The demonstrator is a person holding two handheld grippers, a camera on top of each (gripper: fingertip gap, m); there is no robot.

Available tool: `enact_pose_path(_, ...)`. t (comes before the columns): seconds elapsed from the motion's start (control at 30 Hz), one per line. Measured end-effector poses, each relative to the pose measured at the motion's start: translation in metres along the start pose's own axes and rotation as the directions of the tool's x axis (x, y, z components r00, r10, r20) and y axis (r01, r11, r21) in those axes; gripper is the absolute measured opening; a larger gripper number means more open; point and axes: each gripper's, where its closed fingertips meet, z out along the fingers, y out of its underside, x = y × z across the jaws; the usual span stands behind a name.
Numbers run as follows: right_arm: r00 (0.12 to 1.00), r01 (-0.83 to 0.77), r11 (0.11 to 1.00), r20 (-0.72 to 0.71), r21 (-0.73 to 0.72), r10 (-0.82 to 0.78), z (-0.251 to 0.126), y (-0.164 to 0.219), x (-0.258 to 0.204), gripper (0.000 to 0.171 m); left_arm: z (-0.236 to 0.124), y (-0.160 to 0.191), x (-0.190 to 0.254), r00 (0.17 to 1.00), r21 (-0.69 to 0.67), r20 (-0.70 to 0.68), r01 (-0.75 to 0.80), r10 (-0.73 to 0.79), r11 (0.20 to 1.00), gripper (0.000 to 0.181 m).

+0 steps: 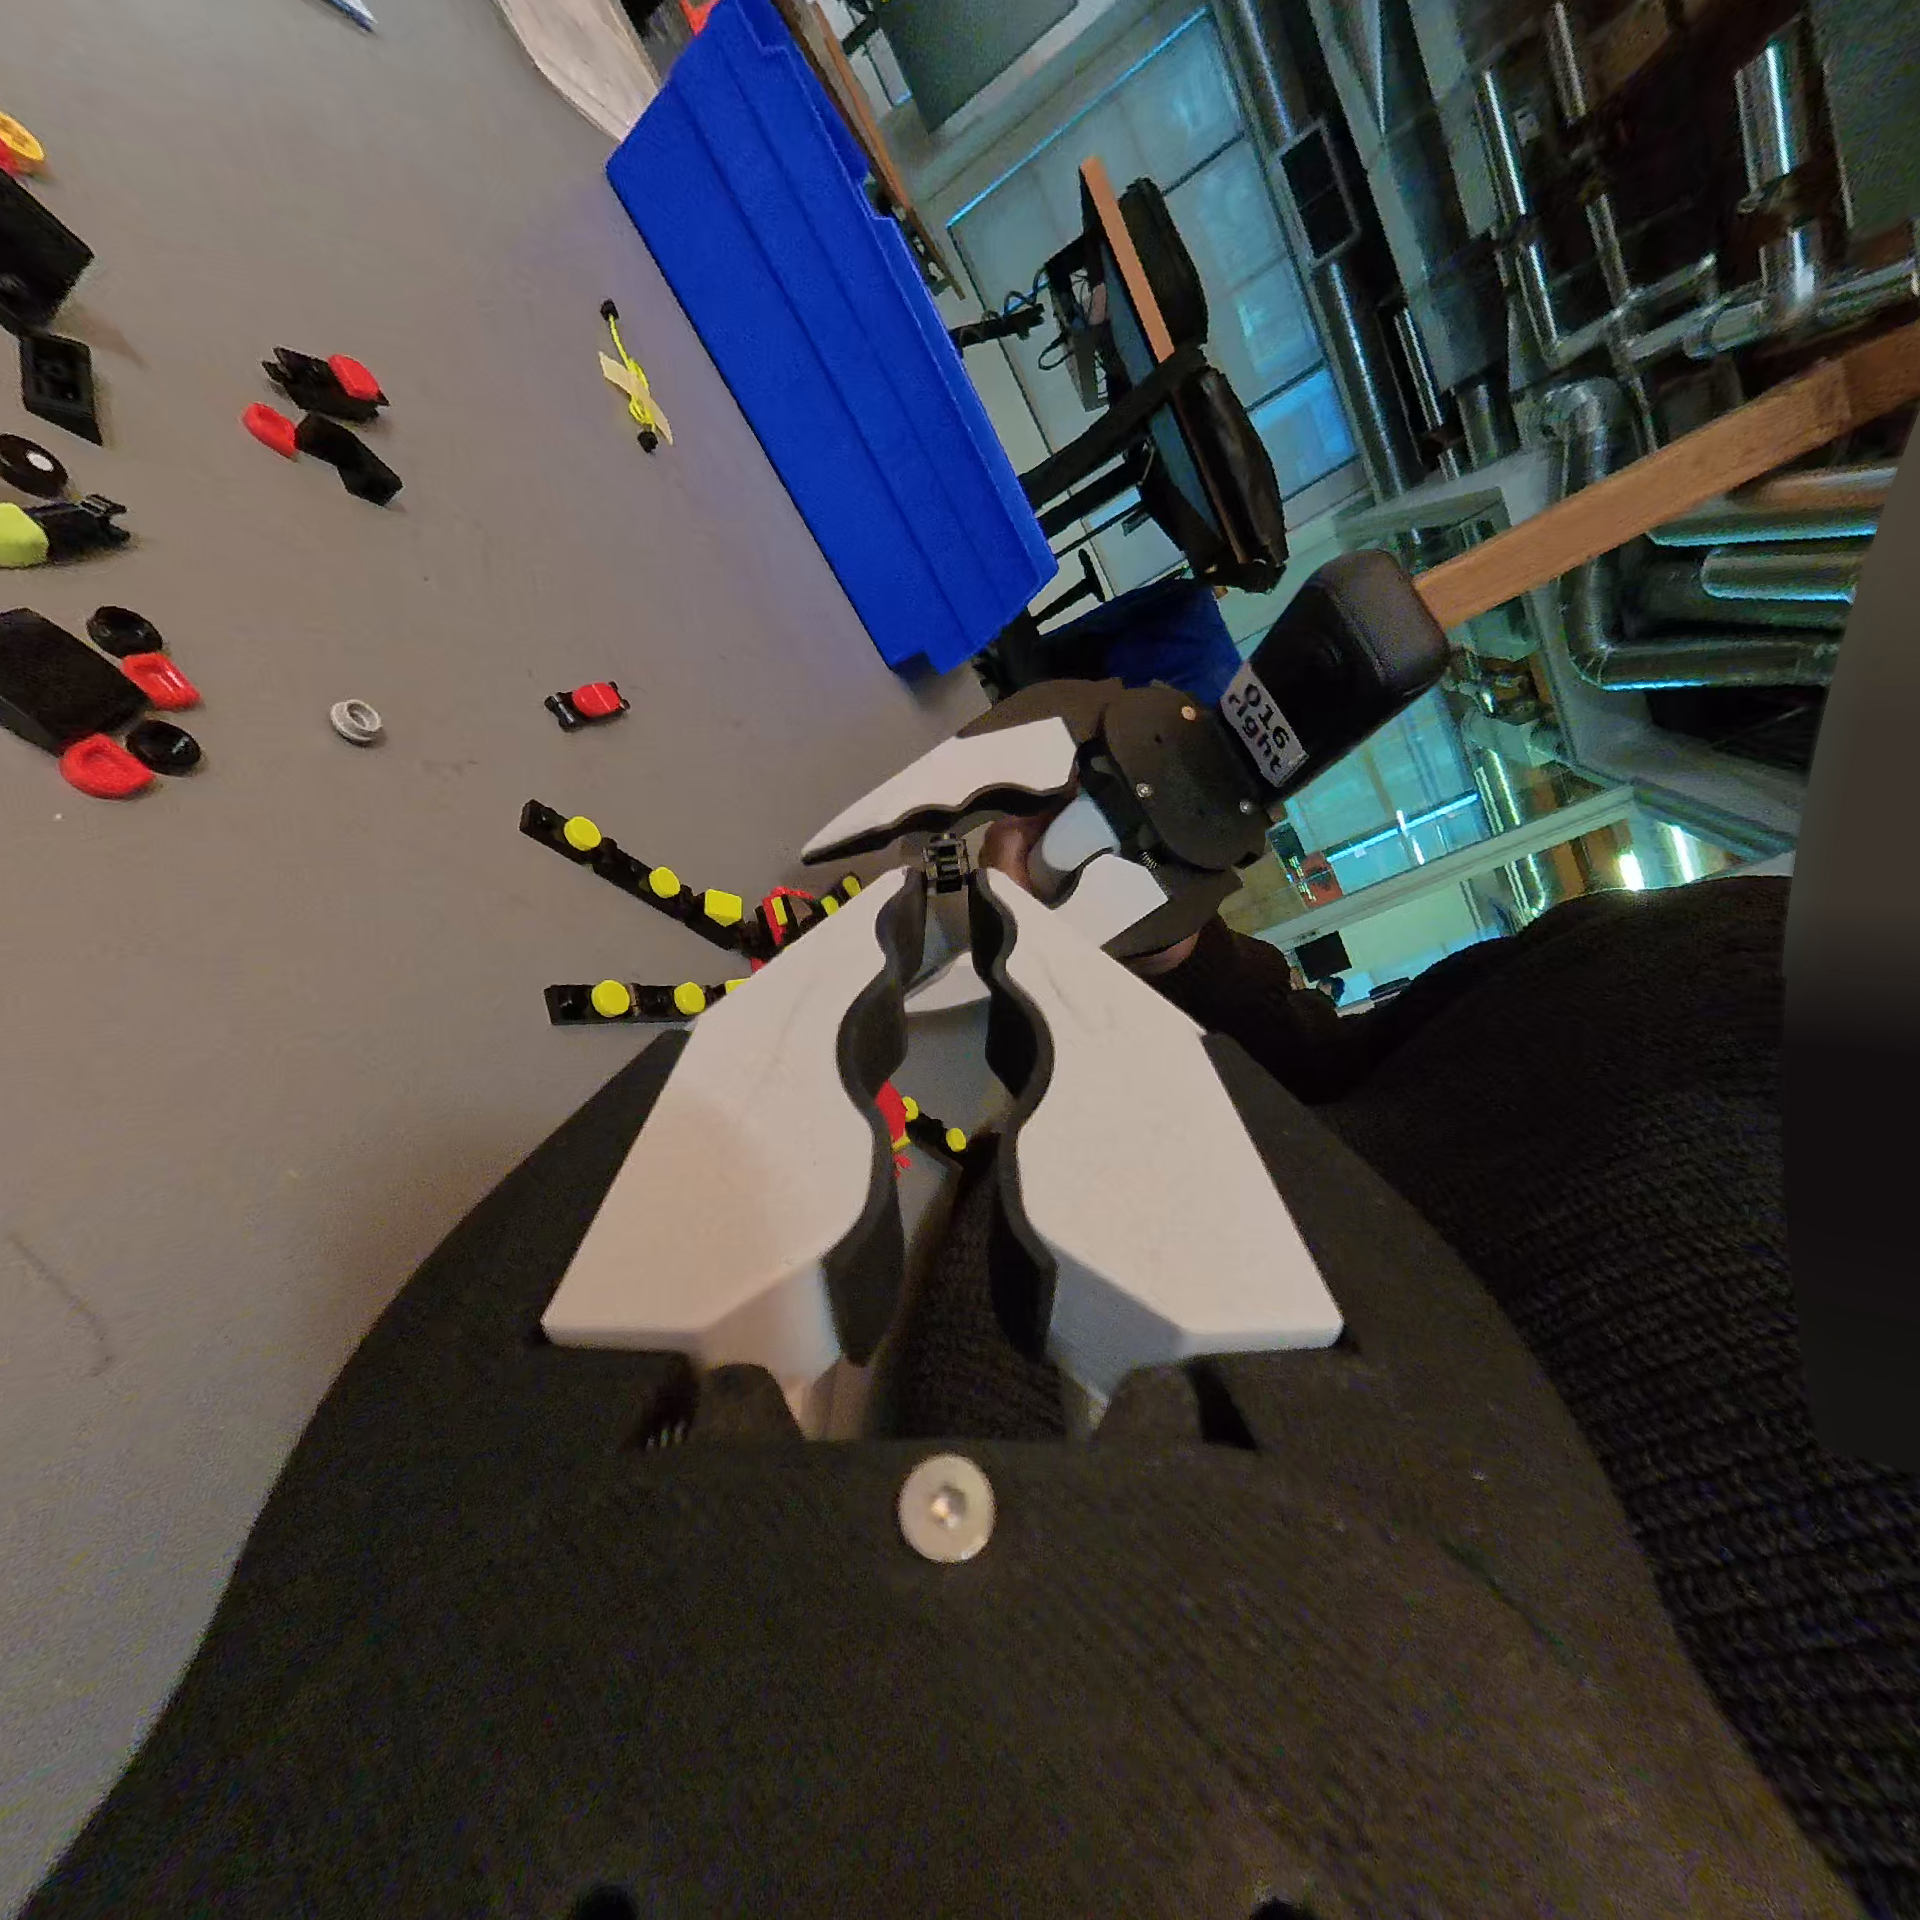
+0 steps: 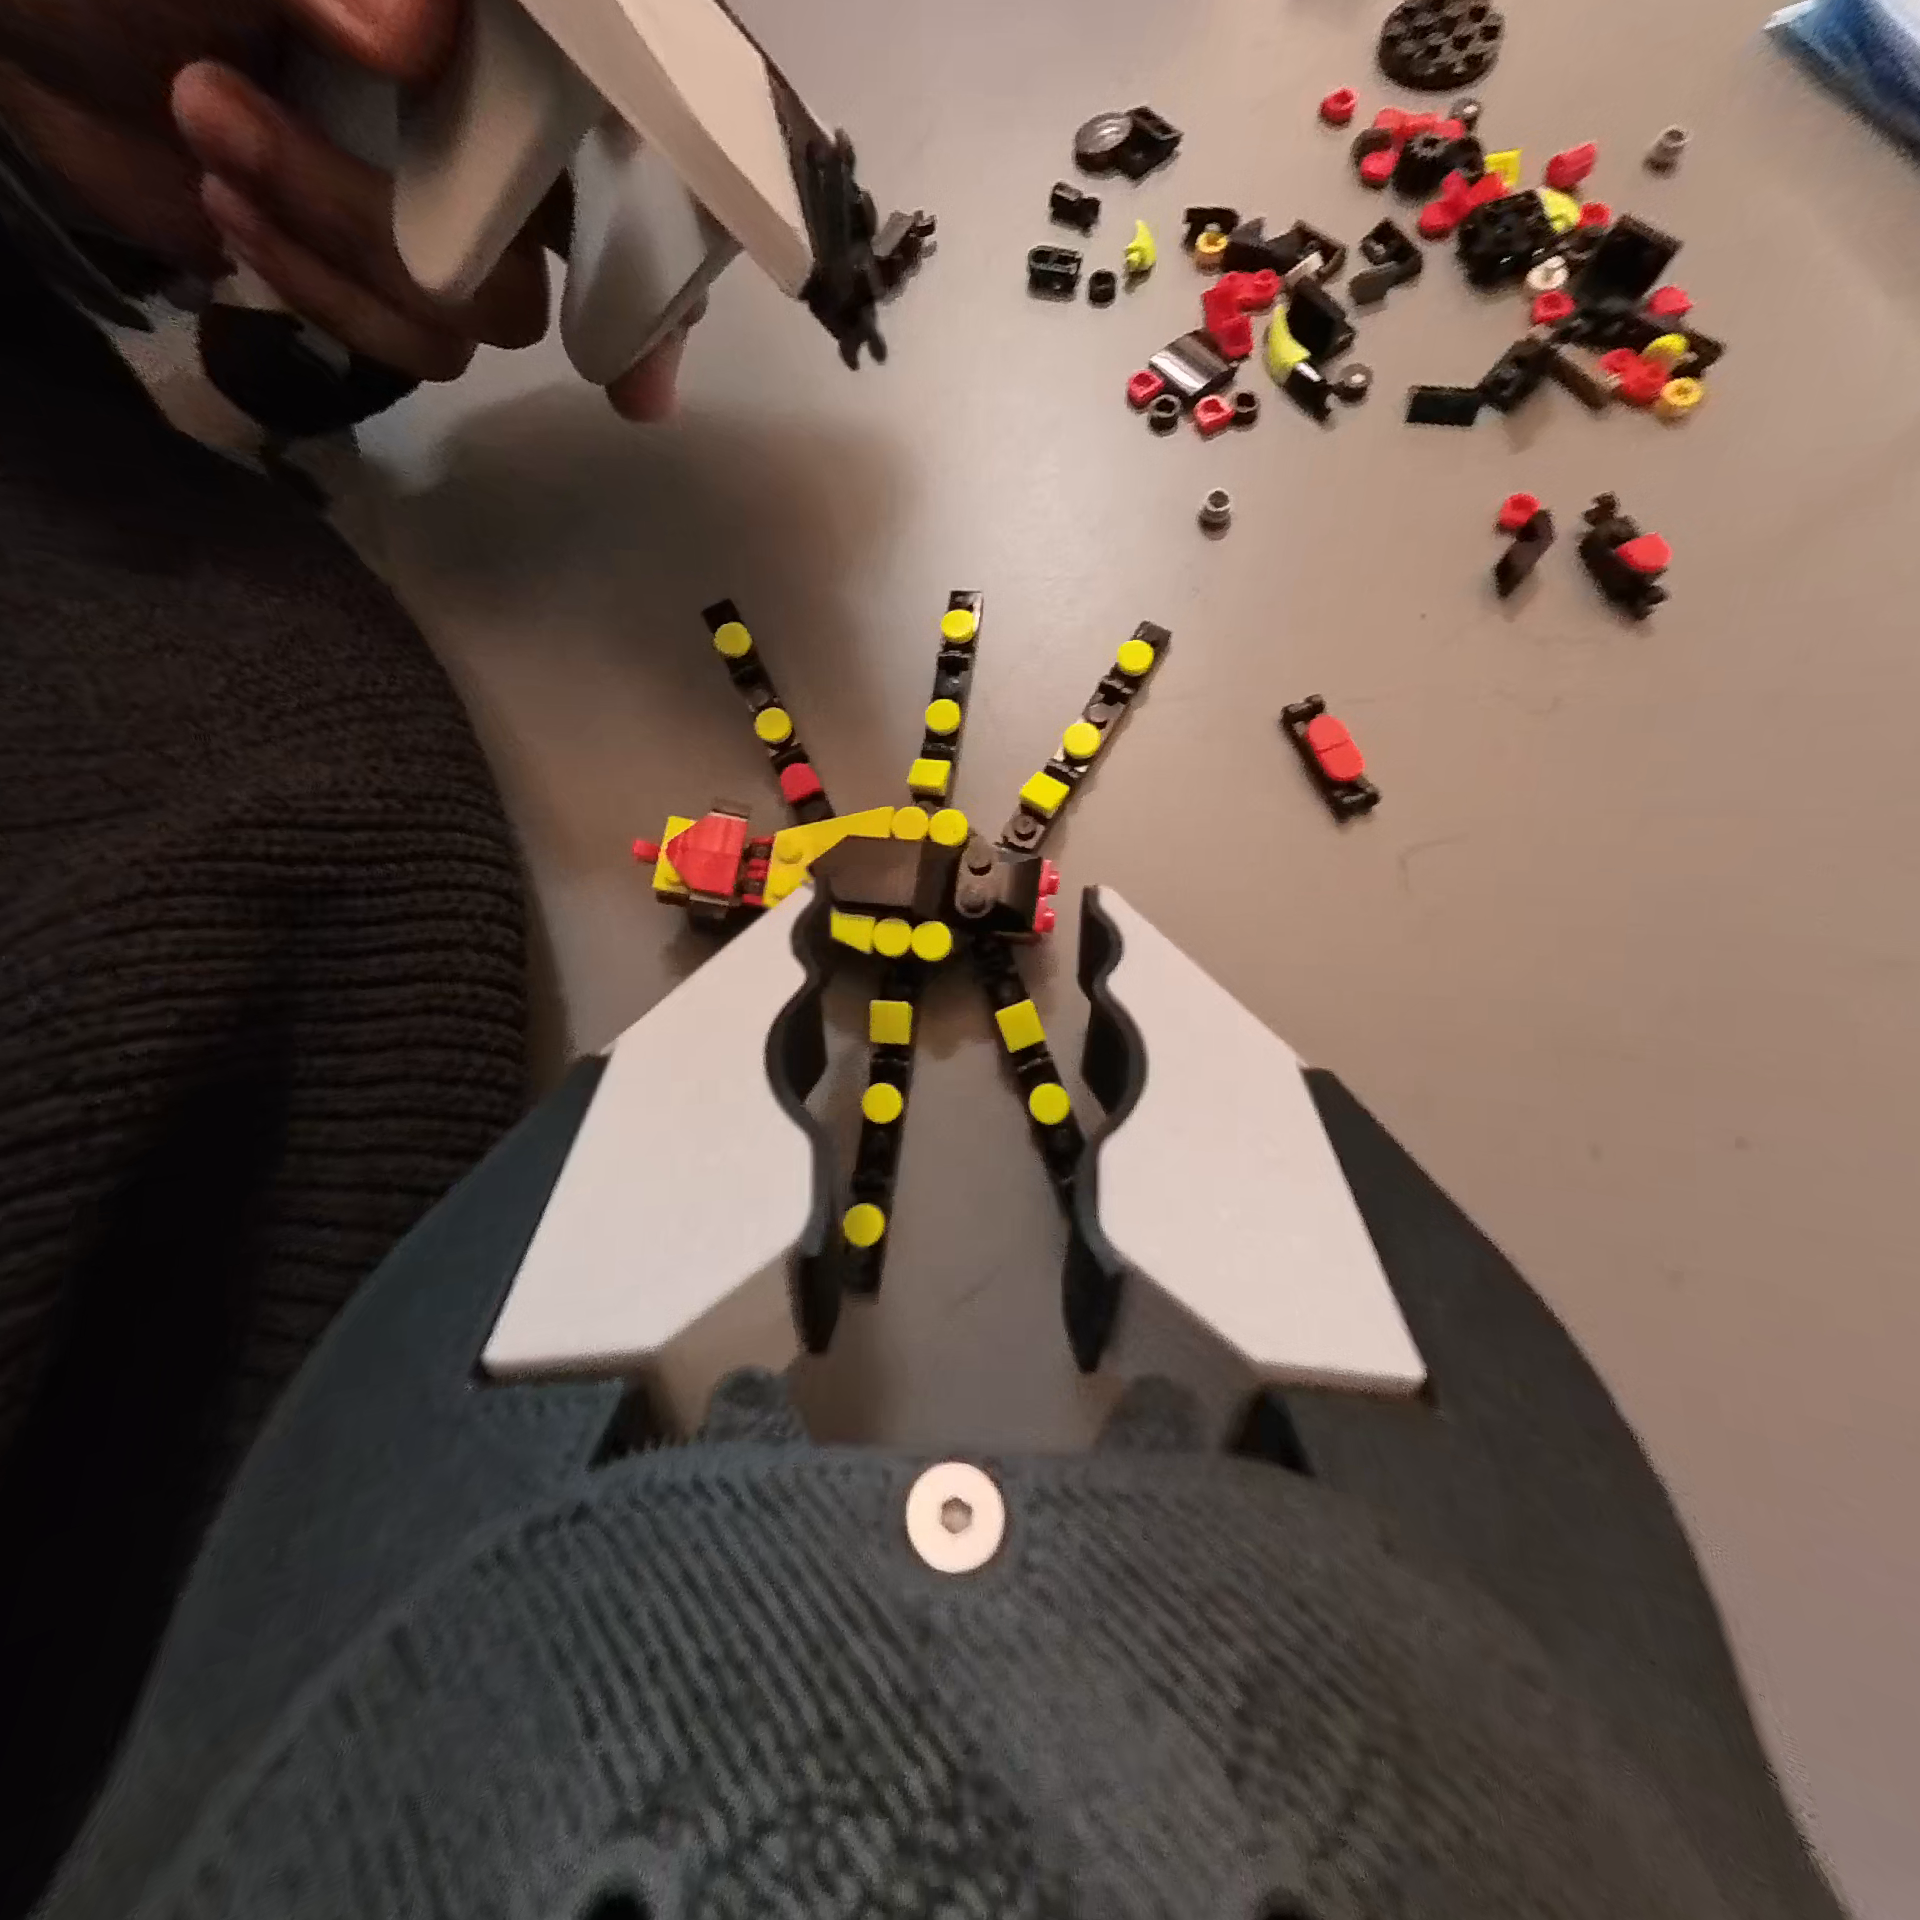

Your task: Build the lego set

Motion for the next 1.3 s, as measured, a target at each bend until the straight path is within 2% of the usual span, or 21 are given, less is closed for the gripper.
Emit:
enact_pose_path(0.23,0.998,-0.053,0.998,0.042,0.020,0.052,-0.005,0.000,0.002,0.042,0.001,0.003,0.002,1.000,-0.014,-0.013,0.006,-0.006,1.000,0.007)
enact_pose_path(0.5,0.998,-0.012,1.000,0.065,-0.012,0.013,-0.007,0.009,0.002,0.027,0.001,0.004,0.004,1.000,-0.018,-0.024,0.015,-0.016,1.000,0.007)
enact_pose_path(0.87,0.997,-0.034,0.999,0.073,0.001,0.034,0.012,0.000,0.003,0.022,0.000,0.003,0.004,0.998,-0.012,-0.038,0.041,-0.042,0.999,0.007)
enact_pose_path(1.0,0.997,-0.030,1.000,0.077,0.008,0.030,0.023,-0.006,0.000,0.025,-0.001,0.001,0.004,0.998,-0.003,-0.043,0.049,-0.049,0.999,0.007)
enact_pose_path(1.17,0.999,-0.039,0.999,-0.016,0.019,0.039,0.024,-0.011,0.013,0.032,-0.002,-0.001,0.004,0.997,0.009,-0.044,0.058,-0.057,0.998,0.007)
enact_pose_path(1.3,0.991,-0.090,0.989,0.113,0.116,0.076,0.013,-0.025,-0.004,0.042,-0.002,-0.002,0.003,0.998,0.012,-0.040,0.056,-0.056,0.998,0.007)
